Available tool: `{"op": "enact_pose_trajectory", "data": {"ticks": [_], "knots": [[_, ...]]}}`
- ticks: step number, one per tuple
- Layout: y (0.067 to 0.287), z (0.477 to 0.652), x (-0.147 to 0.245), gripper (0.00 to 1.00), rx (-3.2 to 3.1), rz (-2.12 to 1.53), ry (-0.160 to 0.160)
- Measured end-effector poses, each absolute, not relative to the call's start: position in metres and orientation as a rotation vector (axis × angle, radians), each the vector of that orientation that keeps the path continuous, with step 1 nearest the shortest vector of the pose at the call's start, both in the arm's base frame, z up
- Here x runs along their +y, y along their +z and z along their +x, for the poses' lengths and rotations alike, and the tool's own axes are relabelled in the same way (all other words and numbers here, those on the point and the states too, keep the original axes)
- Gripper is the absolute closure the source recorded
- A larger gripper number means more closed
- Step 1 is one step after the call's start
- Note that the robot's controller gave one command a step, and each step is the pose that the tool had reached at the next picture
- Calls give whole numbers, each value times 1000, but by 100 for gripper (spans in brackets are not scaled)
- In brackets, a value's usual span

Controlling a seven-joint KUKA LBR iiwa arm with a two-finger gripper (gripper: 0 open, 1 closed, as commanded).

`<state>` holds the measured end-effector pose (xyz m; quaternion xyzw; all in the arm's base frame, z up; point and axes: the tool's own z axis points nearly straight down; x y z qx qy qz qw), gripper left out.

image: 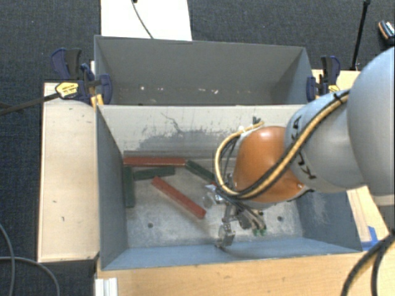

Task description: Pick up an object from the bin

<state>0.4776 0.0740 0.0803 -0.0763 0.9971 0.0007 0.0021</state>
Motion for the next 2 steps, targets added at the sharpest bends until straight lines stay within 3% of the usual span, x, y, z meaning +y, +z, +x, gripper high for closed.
{"op": "enact_pose_trajectory", "data": {"ticks": [1, 2], "knots": [[111, 484, 35, 0, 3092, -527, -2], [136, 526, -29, 0, 3123, -259, -5]]}}
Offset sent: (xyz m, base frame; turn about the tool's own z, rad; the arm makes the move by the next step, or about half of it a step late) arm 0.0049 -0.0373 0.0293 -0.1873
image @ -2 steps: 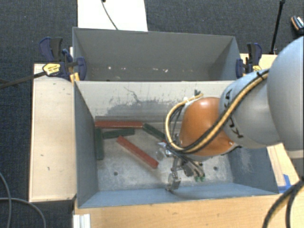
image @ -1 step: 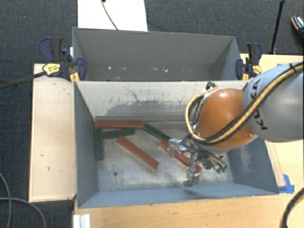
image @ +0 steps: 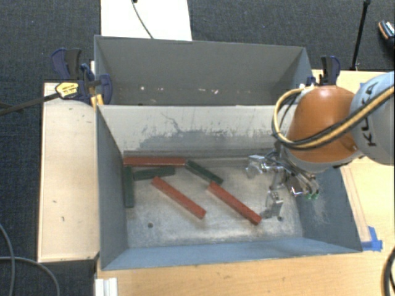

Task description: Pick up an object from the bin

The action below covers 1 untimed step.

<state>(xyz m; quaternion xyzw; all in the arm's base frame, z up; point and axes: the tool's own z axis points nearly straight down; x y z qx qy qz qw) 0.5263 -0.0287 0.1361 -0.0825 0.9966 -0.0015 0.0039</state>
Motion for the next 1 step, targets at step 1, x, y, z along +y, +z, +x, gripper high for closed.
{"op": "enact_pose_trajectory", "data": {"ticks": [1], "knots": [[68, 514, -20, 0, 3145, -54, 2]]}}
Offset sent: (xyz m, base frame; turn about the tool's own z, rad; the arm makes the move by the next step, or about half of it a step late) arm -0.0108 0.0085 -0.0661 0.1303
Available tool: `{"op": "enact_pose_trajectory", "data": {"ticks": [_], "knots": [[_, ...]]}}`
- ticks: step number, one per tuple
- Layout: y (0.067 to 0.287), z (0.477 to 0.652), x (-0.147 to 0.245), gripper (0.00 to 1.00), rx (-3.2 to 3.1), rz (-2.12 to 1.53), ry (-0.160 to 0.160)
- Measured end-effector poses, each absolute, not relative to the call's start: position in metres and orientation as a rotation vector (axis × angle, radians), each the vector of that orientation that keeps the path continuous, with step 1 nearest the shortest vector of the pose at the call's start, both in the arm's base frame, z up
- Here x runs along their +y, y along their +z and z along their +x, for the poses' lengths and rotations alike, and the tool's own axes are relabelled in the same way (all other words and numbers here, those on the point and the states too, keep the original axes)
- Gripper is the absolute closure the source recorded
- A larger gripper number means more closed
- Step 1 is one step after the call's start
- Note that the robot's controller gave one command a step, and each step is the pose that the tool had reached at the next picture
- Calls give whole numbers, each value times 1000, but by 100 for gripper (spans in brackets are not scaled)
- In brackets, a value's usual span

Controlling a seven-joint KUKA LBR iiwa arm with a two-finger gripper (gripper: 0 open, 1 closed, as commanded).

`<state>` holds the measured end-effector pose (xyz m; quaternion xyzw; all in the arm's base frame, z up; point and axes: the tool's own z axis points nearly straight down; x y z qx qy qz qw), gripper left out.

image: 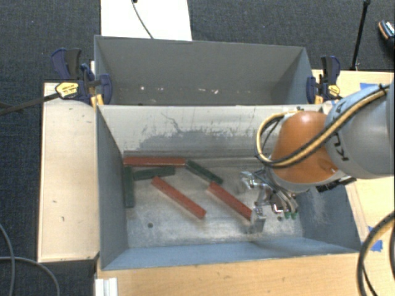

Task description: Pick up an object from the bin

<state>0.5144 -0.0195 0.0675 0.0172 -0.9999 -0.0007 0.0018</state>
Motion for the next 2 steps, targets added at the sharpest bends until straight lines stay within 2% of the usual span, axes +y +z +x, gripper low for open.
{"op": "enact_pose_trajectory", "data": {"ticks": [1, 2], "knots": [[70, 516, -20, 100, -3143, 53, -1], [207, 552, 19, 100, -3154, 21, -3]]}}
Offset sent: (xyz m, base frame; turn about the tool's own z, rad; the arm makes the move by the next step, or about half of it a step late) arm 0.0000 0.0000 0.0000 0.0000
